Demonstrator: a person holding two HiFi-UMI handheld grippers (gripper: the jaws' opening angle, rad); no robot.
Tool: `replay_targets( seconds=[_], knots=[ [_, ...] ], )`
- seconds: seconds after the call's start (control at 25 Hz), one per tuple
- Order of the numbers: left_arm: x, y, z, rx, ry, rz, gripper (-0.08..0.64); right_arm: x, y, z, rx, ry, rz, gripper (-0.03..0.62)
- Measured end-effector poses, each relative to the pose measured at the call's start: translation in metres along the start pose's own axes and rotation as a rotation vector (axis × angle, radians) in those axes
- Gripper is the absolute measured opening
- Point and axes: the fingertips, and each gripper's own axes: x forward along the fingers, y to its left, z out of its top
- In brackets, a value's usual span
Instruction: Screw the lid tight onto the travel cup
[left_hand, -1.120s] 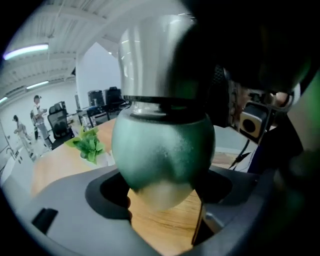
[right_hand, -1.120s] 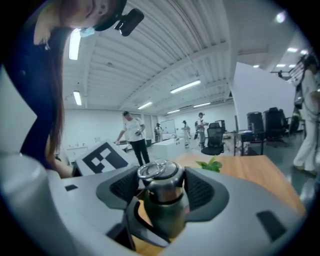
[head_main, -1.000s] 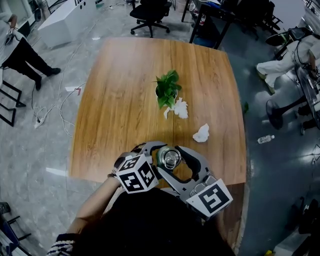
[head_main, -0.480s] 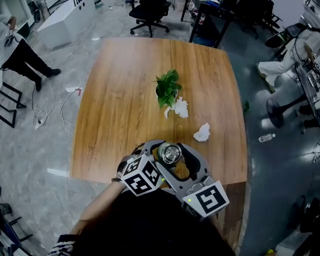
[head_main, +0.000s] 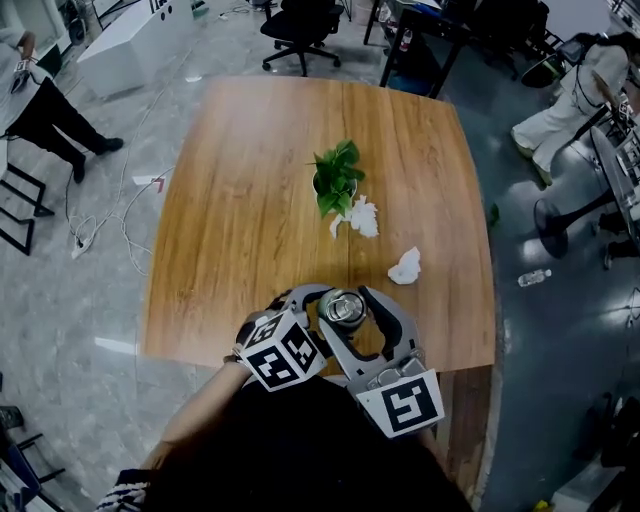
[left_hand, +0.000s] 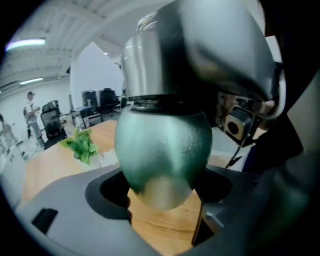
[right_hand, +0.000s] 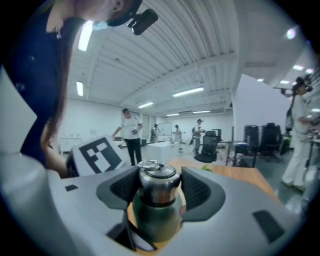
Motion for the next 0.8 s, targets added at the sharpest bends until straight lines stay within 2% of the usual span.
replay_targets(
  seconds=[0.04, 0.08, 0.16, 0.24, 0.28, 0.32, 0.4, 0.48, 0.64, 0.68, 0.72, 0.8],
  knots=[
    [0.001, 0.003, -0.003, -0.031, 0.005, 0.039, 0.390, 0.002, -0.002, -0.003, 0.022, 0.005, -0.042, 0.275],
    [0.002, 0.005, -0.005, -0.044, 0.012, 0.060, 0.390, 0.003, -0.002, -0.005, 0.058, 0.005, -0.048, 0.275],
    [0.002, 0.002, -0.010, -0.023, 0.016, 0.037, 0.390, 0.002, 0.007, -0.004, 0.148, -0.002, 0.046, 0.276],
    [-0.001, -0.007, -0.013, 0.036, 0.005, -0.053, 0.390, -0.003, 0.019, -0.003, 0.208, 0.010, 0.205, 0.276],
    [-0.004, -0.013, -0.013, 0.071, 0.000, -0.109, 0.389, -0.006, 0.023, -0.004, 0.208, 0.028, 0.273, 0.278],
    [-0.006, -0.019, -0.014, 0.105, -0.002, -0.162, 0.388, -0.008, 0.027, -0.006, 0.191, 0.046, 0.322, 0.278],
    [-0.008, -0.027, -0.014, 0.148, 0.004, -0.228, 0.390, -0.009, 0.029, -0.007, 0.136, 0.056, 0.364, 0.276],
    [-0.006, -0.026, -0.012, 0.135, 0.012, -0.207, 0.389, -0.007, 0.027, -0.006, 0.080, 0.031, 0.324, 0.276],
    [0.005, -0.002, -0.007, 0.016, 0.005, -0.012, 0.389, 0.002, 0.009, -0.007, 0.053, 0.011, 0.062, 0.275],
    [0.007, 0.001, -0.007, -0.004, 0.005, 0.024, 0.388, 0.003, 0.008, -0.009, 0.067, 0.026, 0.027, 0.275],
    [0.009, 0.001, -0.009, -0.014, 0.003, 0.034, 0.388, 0.004, 0.009, -0.011, 0.087, 0.043, 0.027, 0.275],
    [0.009, -0.008, -0.012, -0.003, -0.011, -0.039, 0.390, 0.001, 0.020, -0.012, 0.133, 0.071, 0.124, 0.276]
  ],
)
